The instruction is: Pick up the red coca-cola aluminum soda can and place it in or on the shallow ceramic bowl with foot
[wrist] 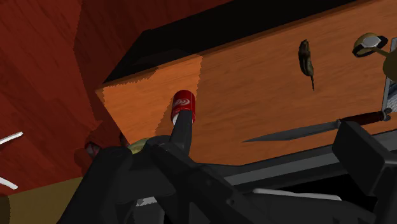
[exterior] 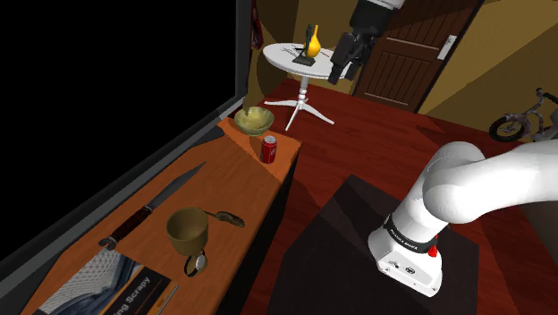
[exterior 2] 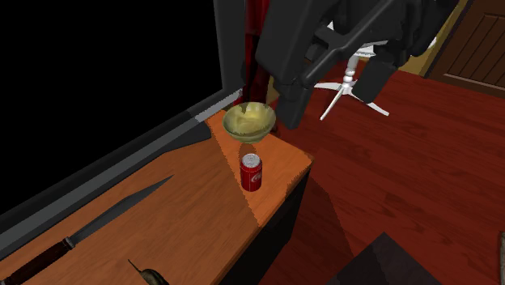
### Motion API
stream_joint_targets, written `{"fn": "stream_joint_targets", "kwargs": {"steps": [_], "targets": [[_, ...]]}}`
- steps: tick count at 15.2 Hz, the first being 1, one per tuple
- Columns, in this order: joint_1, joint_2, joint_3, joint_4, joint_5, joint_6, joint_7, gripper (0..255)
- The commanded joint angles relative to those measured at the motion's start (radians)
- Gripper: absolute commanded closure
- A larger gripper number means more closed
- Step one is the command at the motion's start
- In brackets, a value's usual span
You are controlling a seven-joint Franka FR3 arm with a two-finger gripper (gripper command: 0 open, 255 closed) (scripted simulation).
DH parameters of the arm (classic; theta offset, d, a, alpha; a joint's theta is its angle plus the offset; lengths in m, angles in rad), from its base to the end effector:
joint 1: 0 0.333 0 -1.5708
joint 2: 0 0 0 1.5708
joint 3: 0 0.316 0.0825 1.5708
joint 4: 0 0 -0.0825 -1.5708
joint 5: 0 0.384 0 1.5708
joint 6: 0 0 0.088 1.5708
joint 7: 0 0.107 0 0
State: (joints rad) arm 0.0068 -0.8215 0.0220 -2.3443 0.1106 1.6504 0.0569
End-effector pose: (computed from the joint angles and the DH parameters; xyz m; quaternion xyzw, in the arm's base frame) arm 0.3049 0.0222 0.6149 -0.9967 0.0179 -0.0617 0.0497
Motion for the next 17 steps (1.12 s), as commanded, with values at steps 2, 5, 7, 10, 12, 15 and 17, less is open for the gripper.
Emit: {"fn": "stream_joint_targets", "kwargs": {"steps": [2,5,7,10,12,15,17], "targets": [[-0.002,0.021,-0.002,-0.014,-0.003,0.03,-0.006,0],[-0.007,0.09,-0.007,-0.05,-0.01,0.121,-0.023,0],[-0.011,0.142,-0.01,-0.067,-0.015,0.182,-0.034,0],[-0.016,0.228,-0.015,-0.083,-0.022,0.272,-0.05,0],[-0.02,0.291,-0.019,-0.087,-0.026,0.33,-0.061,0],[-0.025,0.392,-0.024,-0.084,-0.031,0.415,-0.075,0],[-0.028,0.463,-0.028,-0.075,-0.035,0.468,-0.084,0]]}}
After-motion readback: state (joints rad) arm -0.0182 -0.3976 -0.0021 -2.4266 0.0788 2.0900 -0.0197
